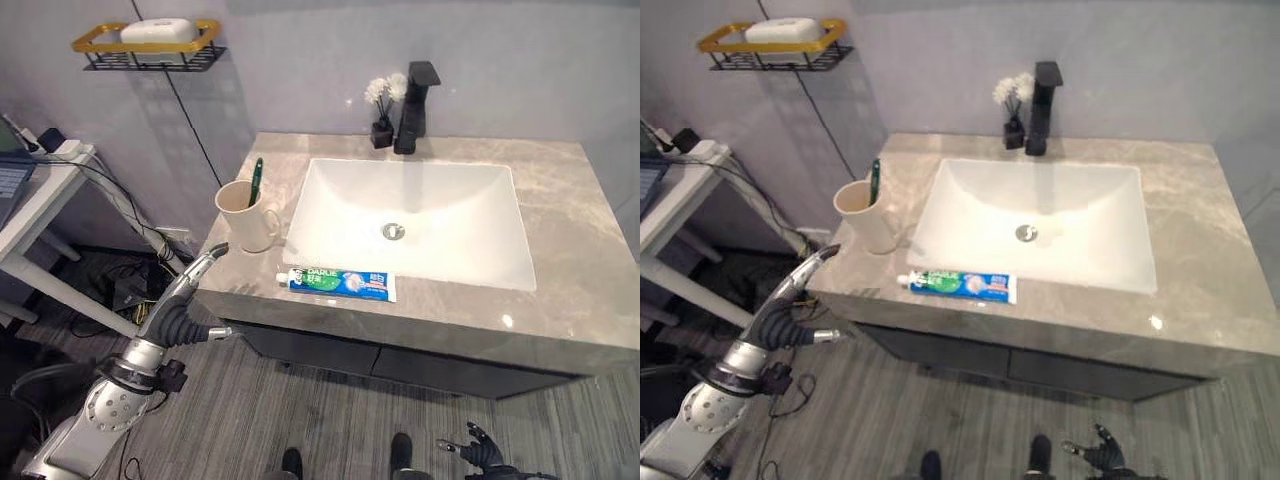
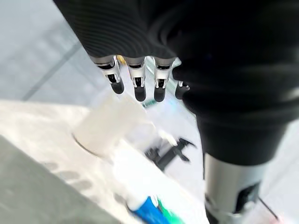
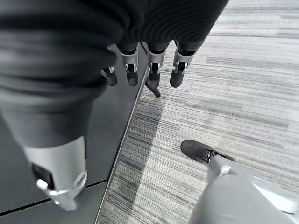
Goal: Put brush and paste in cup on sink, flatten towel.
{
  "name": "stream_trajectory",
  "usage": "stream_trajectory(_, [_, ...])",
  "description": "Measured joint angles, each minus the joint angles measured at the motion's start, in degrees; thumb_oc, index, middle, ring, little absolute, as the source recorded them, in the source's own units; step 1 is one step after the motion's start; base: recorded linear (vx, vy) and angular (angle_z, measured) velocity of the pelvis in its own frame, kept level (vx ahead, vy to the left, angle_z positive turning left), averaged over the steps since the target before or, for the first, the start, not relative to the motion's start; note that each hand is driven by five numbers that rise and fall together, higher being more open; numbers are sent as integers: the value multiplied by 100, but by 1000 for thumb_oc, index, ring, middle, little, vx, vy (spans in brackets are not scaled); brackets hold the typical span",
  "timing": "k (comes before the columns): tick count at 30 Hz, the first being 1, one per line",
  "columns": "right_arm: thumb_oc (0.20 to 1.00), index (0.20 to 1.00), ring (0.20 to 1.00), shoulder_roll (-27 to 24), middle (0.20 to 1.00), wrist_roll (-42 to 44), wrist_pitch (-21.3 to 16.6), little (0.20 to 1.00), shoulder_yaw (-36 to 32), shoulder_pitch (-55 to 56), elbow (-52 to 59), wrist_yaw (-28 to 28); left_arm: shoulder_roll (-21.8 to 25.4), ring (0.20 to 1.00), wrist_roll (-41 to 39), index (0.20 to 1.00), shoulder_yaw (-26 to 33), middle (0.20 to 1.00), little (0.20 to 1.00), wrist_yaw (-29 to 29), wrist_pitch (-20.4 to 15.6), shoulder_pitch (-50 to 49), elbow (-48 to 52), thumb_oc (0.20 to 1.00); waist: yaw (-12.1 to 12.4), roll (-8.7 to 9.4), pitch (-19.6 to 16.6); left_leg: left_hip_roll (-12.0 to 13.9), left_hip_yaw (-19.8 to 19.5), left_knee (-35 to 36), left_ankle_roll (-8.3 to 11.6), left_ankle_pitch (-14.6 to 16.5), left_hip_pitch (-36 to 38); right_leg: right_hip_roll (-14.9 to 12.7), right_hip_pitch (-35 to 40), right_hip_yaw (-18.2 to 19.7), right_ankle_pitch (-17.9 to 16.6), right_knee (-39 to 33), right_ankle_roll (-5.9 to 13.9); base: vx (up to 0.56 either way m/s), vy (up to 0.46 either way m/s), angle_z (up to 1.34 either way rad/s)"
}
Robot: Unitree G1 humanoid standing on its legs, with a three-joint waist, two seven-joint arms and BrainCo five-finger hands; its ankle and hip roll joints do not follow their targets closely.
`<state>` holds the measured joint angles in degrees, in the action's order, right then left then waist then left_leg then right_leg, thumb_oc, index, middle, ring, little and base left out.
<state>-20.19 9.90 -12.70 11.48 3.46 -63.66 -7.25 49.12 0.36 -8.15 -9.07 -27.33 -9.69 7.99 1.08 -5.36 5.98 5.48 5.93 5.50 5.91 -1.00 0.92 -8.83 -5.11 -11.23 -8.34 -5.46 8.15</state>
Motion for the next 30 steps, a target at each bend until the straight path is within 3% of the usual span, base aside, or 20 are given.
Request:
stream_trajectory(12, [1000, 1000, 1000, -166, 1000, 7, -1, 1000, -107, 28, 341, 2, 13, 1000, -52, 1000, -500, 1000, 1000, 334, 10, 510, -35, 1000, -236, -203, 276, 0, 291, 8, -5, 10, -108, 16, -303, 305, -70, -1, 22, 4, 6, -12])
stream_trajectory(30, [1000, 1000, 1000, -191, 1000, 63, -5, 1000, -127, 17, 501, 110, 10, 1000, -305, 1000, -695, 1000, 1000, 595, 193, 1023, -462, 1000, -409, -142, 400, 10, 422, 9, -2, 23, -213, 70, -488, 441, -137, 0, -14, 15, -8, -3])
